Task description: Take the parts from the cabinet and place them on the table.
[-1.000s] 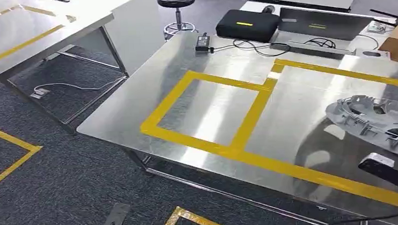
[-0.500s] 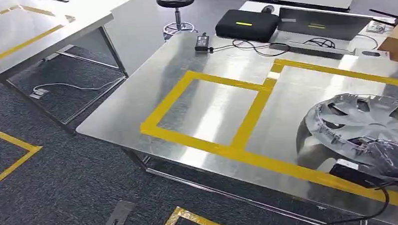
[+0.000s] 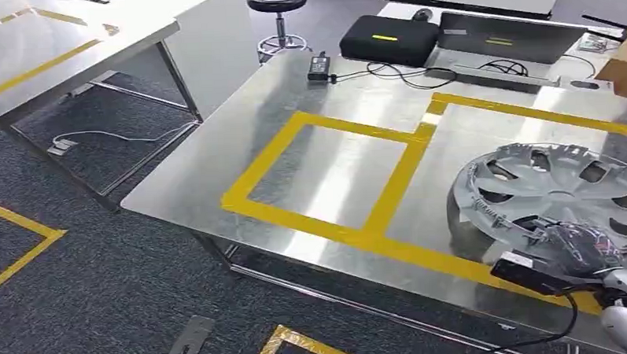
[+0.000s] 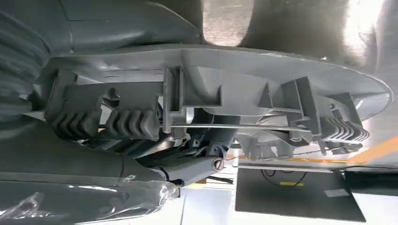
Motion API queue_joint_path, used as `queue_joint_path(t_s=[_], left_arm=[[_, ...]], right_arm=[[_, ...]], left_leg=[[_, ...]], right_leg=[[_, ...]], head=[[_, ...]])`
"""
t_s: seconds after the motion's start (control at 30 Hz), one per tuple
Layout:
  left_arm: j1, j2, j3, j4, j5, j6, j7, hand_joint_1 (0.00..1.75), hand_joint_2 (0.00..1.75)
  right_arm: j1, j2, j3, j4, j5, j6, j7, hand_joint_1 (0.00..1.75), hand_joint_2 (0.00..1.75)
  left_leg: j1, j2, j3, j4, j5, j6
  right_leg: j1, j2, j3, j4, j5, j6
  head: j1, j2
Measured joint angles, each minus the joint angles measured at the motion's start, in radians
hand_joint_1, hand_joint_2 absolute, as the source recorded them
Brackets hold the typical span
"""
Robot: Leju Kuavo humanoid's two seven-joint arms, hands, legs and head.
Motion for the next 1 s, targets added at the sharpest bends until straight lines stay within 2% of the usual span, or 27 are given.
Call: queue_joint_path(t_s=[0.37,0.9,1.0], left_arm=[[-0.004,-0.003,-0.01,0.0,0.002,-0.004,0.0,0.0,1.75],[-0.005,-0.003,-0.01,0.0,0.013,-0.002,0.0,0.0,1.75],[-0.006,-0.003,-0.009,0.0,0.036,-0.023,-0.001,0.0,1.75]], right_arm=[[-0.094,0.034,0.026,0.104,-0.004,-0.034,-0.008,1.75,1.75],[-0.101,0.034,-0.001,0.121,-0.036,-0.061,-0.016,1.75,1.75],[-0.102,0.034,-0.005,0.121,-0.037,-0.06,-0.016,1.75,1.75]], left_leg=[[0.0,0.0,-0.001,0.0,0.001,0.001],[0.0,0.0,-0.002,0.001,0.001,0.001],[0.0,0.0,-0.002,0.001,0.001,0.001]], right_leg=[[0.0,0.0,0.0,0.0,0.001,0.0],[0.0,-0.001,-0.001,0.0,0.001,0.0],[0.0,-0.001,-0.001,0.0,0.001,0.0]], head=[[0.0,0.0],[0.0,0.0],[0.0,0.0]])
